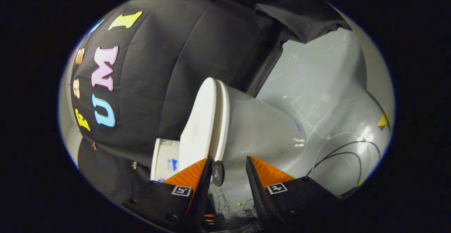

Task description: Open the toilet lid.

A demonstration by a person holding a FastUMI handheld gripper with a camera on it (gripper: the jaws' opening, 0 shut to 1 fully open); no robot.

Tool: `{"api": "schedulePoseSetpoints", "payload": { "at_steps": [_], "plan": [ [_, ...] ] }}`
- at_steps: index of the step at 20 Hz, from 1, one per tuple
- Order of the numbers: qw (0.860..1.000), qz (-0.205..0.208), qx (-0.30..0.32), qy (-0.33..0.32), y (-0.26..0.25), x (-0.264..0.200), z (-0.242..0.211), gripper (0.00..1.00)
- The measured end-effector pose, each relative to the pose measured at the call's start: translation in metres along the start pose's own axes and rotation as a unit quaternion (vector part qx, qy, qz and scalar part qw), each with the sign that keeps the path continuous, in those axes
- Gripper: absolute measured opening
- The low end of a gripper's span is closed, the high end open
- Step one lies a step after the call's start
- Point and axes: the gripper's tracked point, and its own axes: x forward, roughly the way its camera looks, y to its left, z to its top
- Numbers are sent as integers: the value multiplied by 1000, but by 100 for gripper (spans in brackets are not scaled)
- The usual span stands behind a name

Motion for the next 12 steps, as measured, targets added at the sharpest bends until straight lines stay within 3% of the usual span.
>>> {"api": "schedulePoseSetpoints", "payload": {
  "at_steps": [4, 5, 8, 10, 12],
  "plan": [
    [999, 26, 40, 23, 5, 8, -8, 47],
    [998, 35, 51, 30, 6, 4, -11, 36],
    [997, 41, 61, 29, 5, 9, -12, 36],
    [997, 24, 78, 8, 1, 0, -8, 25],
    [996, 32, 84, 18, 8, 10, -5, 13]
  ]
}}
